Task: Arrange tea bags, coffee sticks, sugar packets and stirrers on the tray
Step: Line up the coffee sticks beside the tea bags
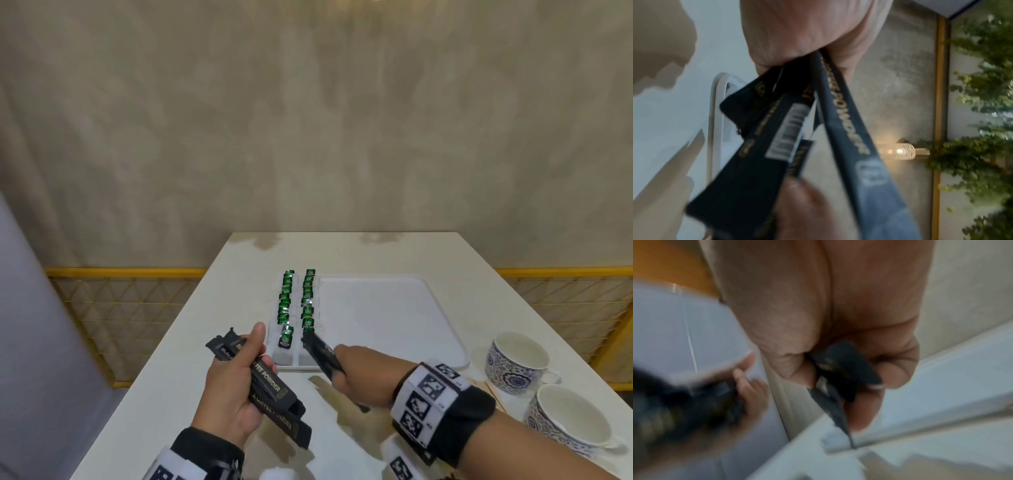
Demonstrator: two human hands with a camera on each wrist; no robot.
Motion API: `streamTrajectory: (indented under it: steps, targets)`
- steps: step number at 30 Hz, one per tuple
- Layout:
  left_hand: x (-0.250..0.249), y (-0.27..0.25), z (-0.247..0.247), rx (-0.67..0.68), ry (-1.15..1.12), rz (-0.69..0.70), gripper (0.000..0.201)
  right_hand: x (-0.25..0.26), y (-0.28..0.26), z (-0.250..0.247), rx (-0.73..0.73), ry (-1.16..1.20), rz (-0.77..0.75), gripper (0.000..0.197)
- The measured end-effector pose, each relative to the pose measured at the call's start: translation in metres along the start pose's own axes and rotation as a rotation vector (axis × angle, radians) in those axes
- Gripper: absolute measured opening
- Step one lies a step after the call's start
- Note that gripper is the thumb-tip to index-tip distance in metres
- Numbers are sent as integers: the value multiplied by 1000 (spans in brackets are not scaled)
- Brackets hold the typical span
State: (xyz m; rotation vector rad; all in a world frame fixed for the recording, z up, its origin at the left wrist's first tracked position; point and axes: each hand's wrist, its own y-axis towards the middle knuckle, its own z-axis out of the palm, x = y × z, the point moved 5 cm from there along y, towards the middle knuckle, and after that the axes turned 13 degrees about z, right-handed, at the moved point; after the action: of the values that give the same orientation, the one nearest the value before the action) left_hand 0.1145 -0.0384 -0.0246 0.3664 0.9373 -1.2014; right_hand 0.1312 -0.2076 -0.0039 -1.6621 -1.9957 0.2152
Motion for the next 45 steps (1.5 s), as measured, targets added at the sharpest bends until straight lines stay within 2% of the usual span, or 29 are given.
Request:
streamTrajectory:
  steps: [2, 4, 6, 9, 14, 17, 19, 21, 23, 25, 27, 29, 31, 33, 34, 36, 39, 41, 45]
  targets:
    - [1, -4, 10, 88, 47, 44, 26, 15, -13, -16, 40, 186, -84, 15]
    - [1, -11, 22, 173, 86, 71, 29, 29, -20, -24, 56, 276, -138, 15]
    - [2, -17, 32, 247, 97, 70, 27, 41, -26, -25, 29, 253, -174, 15]
    - [0, -21, 40, 303, 126, 66, 35, 48, -31, -25, -35, 191, -182, 10]
    - [2, -18, 48, 306, 109, 57, 40, 49, -32, -28, -77, 193, -86, 14]
    - [5, -17, 48, 302, 143, 44, 51, 49, -32, -27, -79, 131, -38, 28]
    - [6, -17, 47, 253, 158, 44, 39, 47, -29, -25, -79, 215, -20, 32]
    - [5, -12, 44, 160, 144, 53, 20, 45, -26, -20, 10, 520, -3, 39]
    - [1, -4, 41, 62, 92, 64, 18, 42, -23, -12, 212, 869, 9, 52]
    - [-7, 4, 37, -23, 36, 101, 21, 38, -26, -7, 415, 1067, -41, 57]
    - [-13, 8, 34, -79, -5, 125, 19, 38, -32, -5, 519, 1156, -125, 63]
    - [-13, 9, 33, -84, -49, 93, 26, 40, -31, -3, 441, 1180, -193, 73]
    - [-11, 6, 37, -15, -107, 14, 40, 44, -27, -2, 278, 1183, -216, 80]
    - [-10, 4, 41, 54, -150, -56, 29, 45, -25, -3, 122, 1152, -228, 83]
    - [-10, 2, 45, 86, -184, -75, 23, 46, -24, -4, 51, 1123, -240, 80]
    - [-10, -7, 54, 133, -250, -83, 24, 46, -25, -7, -76, 1054, -274, 68]
    - [-6, -12, 60, 198, -269, -37, 18, 44, -28, -12, -217, 1007, -306, 58]
    - [-6, -9, 60, 219, -260, -15, 12, 41, -28, -14, -257, 973, -311, 55]
    - [-10, -2, 55, 188, -239, 53, 12, 36, -30, -21, -211, 1095, -322, 42]
